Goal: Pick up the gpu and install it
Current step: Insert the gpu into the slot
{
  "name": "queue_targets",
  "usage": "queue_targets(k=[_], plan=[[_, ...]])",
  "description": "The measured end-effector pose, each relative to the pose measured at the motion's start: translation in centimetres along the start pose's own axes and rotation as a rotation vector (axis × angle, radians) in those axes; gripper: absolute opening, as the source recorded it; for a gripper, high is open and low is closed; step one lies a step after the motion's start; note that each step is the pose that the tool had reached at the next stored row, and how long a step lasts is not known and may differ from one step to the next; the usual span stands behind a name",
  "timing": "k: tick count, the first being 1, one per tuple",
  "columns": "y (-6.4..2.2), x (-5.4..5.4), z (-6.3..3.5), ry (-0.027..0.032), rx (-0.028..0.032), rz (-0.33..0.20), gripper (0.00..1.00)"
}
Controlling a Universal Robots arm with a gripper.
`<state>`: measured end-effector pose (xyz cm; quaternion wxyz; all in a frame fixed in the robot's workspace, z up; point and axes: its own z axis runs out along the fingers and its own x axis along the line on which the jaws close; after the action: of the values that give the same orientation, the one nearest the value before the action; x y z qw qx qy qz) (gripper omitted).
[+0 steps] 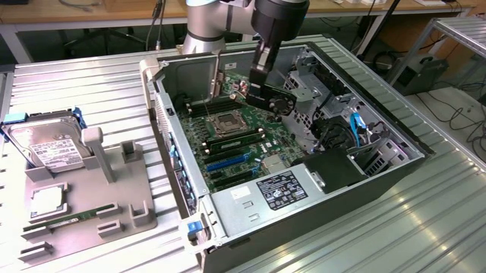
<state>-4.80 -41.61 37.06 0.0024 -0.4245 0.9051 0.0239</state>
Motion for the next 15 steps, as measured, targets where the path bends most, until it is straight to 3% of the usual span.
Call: queue_targets(k=[15], plan=[[0.0, 0.0, 0.0, 0.0032, -0.002, -0.079, 0.26]])
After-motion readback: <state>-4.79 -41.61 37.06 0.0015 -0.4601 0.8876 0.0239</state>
